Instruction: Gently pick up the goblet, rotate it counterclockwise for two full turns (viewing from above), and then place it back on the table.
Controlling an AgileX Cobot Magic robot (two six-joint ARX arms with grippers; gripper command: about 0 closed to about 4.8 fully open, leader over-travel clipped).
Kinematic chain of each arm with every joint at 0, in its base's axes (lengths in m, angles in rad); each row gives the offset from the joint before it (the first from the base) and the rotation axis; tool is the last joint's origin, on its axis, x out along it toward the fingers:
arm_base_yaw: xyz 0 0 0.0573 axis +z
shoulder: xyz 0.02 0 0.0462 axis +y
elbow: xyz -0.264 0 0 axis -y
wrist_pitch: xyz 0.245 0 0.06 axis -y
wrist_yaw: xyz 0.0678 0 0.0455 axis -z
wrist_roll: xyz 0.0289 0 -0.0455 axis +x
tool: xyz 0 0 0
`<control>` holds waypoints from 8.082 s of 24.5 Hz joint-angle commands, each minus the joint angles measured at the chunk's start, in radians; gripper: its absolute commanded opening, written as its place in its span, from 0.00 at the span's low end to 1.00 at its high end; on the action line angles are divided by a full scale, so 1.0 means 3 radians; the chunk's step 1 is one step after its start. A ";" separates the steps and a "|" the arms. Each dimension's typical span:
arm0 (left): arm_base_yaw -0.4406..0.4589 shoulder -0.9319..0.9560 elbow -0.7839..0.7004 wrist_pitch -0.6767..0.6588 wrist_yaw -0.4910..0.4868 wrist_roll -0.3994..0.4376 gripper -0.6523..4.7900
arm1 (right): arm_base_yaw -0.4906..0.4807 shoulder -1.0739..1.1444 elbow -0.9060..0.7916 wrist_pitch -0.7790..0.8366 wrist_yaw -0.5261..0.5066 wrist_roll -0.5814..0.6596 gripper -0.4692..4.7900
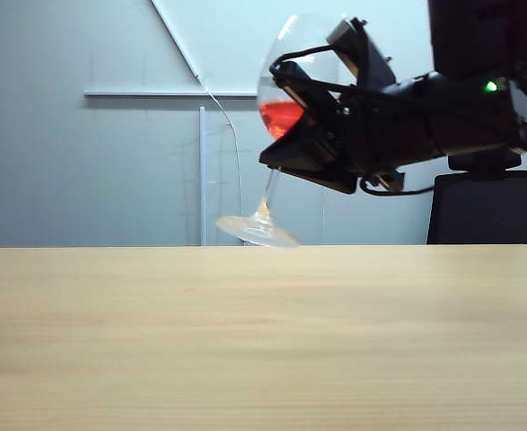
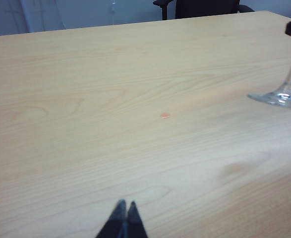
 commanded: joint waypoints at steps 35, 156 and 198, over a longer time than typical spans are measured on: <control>-0.0005 -0.0004 0.0008 0.0042 -0.0009 0.0020 0.11 | 0.0242 -0.0252 0.0680 -0.1522 -0.0287 -0.1792 0.08; 0.1680 -0.0365 0.0008 0.0043 -0.0008 0.0020 0.11 | 0.0067 -0.3263 -0.0955 -0.2003 0.1671 -0.1670 0.08; 0.1678 -0.0365 0.0008 0.0042 -0.0009 0.0020 0.11 | -0.2004 -0.5334 -0.1860 -0.2911 0.0693 -0.1138 0.08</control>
